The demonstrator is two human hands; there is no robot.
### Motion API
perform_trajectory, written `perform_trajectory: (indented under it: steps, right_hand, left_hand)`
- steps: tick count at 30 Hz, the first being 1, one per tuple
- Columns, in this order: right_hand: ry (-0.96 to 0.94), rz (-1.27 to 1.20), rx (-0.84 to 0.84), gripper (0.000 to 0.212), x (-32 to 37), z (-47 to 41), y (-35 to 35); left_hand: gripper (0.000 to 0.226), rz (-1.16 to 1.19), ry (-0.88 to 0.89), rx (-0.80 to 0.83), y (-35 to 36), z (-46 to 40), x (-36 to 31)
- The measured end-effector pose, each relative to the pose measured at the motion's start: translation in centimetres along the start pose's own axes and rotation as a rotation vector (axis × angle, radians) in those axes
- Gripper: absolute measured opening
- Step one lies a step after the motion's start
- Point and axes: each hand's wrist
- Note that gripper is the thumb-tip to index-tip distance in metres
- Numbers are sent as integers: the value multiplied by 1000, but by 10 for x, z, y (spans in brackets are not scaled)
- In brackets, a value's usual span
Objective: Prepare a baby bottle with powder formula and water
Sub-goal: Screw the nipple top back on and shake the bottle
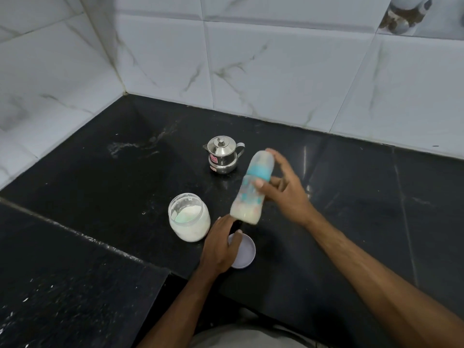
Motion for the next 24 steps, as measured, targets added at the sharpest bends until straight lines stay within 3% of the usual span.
perform_trajectory:
  steps: [3,7,8,10,12,14,17,19,24]
  right_hand:
    - [-46,-14,-145,74,4,-6,-3]
    - [52,68,292,75,-7,11,5]
    - [57,88,324,75,-7,11,5]
    - [3,49,177,74,-2,4,3]
    - [-46,-4,-65,73,6,-9,-2]
    - [-60,-36,-149,74,9,-12,-3]
    - [19,29,142,76,1,4,3]
    - [58,70,267,76,-3,11,3]
    - [-39,-31,-138,74,7,-8,-3]
  left_hand:
    - [42,-23,-7,3,0,2,-1]
    - [51,26,-124,68,-5,2,-11]
    - [48,38,-128,76,-6,3,-13]
    - [32,33,-60,41,-5,3,-10]
    - [38,-21,-38,14,-3,3,-5]
    - [41,-34,-29,17,-3,3,-5]
    - [22,24,-32,14,-5,3,-10]
    - [26,63,-27,23,-5,2,-11]
    - [45,-32,-16,0,-1,3,-3]
Point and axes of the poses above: each hand's wrist, its own z-axis away from the middle knuckle, its own y-axis out of the palm, x = y × z, and after that the axes turned 15 degrees about -y, right-handed
